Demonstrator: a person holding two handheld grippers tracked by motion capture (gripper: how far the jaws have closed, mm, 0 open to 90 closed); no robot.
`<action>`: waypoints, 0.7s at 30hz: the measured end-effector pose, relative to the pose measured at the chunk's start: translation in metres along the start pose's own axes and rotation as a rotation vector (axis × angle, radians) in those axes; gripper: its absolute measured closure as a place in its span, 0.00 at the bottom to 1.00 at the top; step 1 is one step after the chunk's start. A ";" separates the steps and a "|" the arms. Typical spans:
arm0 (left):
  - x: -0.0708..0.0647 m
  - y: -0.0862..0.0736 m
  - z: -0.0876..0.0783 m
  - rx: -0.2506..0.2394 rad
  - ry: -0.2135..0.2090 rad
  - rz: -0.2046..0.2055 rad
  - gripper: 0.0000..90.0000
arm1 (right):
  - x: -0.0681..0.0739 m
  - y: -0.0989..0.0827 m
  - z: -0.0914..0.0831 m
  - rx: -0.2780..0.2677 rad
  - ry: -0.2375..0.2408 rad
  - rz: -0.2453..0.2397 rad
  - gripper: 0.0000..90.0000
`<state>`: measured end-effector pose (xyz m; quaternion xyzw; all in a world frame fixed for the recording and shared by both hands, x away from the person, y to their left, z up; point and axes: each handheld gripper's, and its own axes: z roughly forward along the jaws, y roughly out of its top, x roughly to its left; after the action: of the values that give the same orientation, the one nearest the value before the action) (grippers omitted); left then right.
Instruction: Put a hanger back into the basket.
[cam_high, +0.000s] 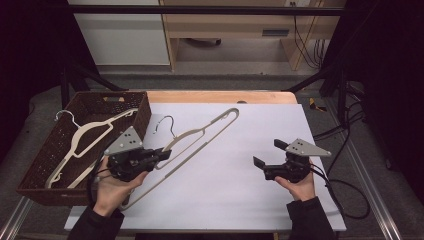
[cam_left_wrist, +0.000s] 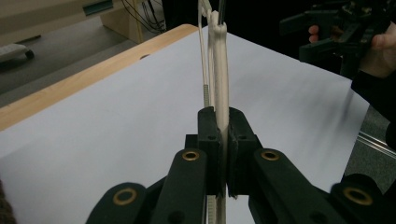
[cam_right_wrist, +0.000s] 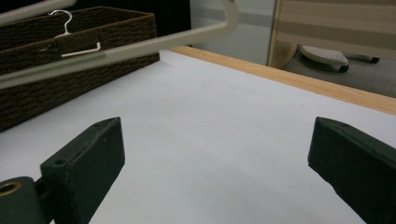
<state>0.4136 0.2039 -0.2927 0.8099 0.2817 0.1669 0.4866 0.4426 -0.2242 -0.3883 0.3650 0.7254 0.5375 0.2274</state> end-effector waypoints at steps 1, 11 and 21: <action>0.002 0.003 -0.004 0.001 0.007 0.010 0.96 | -0.001 0.000 -0.002 -0.001 -0.003 0.003 0.04; 0.026 0.024 -0.034 -0.034 0.042 0.018 0.96 | -0.006 -0.003 -0.007 -0.001 -0.034 0.020 0.03; 0.059 0.025 -0.058 -0.026 0.117 0.008 0.96 | -0.007 -0.003 -0.007 -0.001 -0.039 0.018 0.03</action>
<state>0.4362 0.2713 -0.2434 0.7934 0.3044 0.2196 0.4792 0.4413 -0.2345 -0.3895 0.3817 0.7174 0.5326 0.2366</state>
